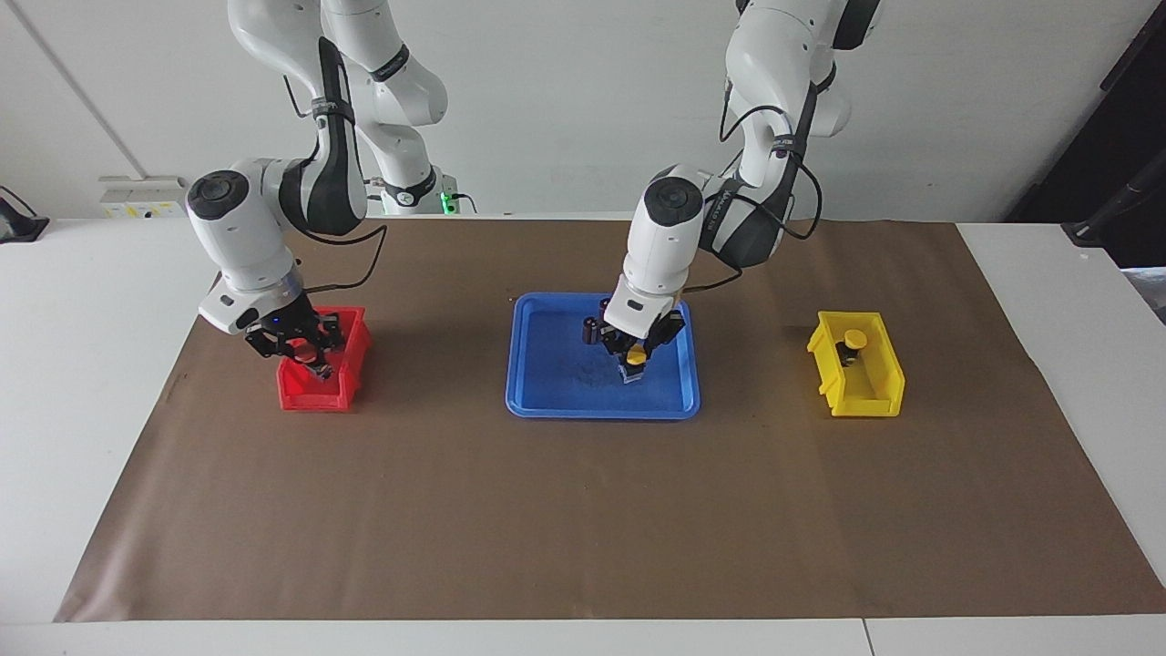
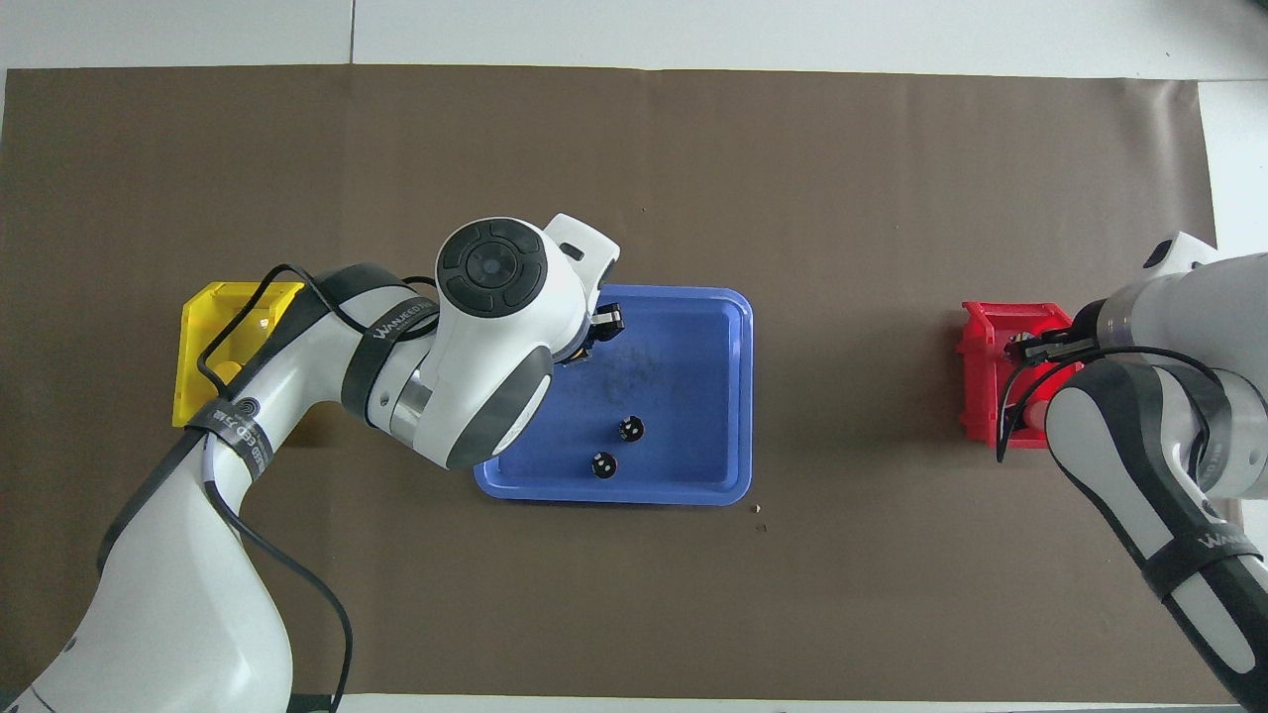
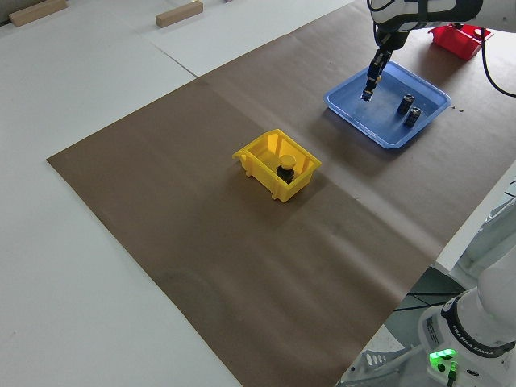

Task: Sort red and yellow buttons by color
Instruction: 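Grasp the yellow button and carry it to the yellow bin with the left gripper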

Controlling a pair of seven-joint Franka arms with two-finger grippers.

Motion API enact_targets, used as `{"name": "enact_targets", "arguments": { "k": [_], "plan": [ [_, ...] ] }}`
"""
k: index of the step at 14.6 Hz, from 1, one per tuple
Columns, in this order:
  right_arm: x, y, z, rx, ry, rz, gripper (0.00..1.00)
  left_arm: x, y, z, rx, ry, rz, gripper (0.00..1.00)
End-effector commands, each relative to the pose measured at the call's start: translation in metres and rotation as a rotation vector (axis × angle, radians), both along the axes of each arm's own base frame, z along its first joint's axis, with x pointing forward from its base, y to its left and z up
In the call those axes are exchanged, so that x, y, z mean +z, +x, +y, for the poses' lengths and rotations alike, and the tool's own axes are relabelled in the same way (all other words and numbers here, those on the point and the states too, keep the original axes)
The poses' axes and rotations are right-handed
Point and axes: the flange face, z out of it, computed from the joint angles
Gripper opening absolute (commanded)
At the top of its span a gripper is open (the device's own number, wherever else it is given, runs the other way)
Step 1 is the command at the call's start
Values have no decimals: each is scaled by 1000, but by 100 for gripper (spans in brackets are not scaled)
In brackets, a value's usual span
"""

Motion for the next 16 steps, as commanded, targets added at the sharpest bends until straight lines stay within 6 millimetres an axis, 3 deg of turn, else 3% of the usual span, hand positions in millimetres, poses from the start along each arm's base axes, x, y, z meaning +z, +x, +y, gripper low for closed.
{"name": "enact_targets", "arguments": {
  "k": [1,4,6,7,9,13,16],
  "plan": [
    [-4,-11,-1,13,7,-31,13,66,20,87,-63,10,49,2],
    [-7,-12,1,16,6,-39,15,93,55,211,-143,1,83,3],
    [-5,-11,1,18,6,-36,43,95,67,277,-184,-12,84,3],
    [-4,-10,0,18,7,-28,71,92,69,291,-190,-10,77,3],
    [12,-2,-3,13,8,-1,100,83,71,327,-170,-11,49,2],
    [84,20,3,14,8,57,100,39,50,338,-184,-6,-16,2],
    [168,22,3,-7,5,62,100,28,52,346,-210,-5,-22,2]
  ]
}}
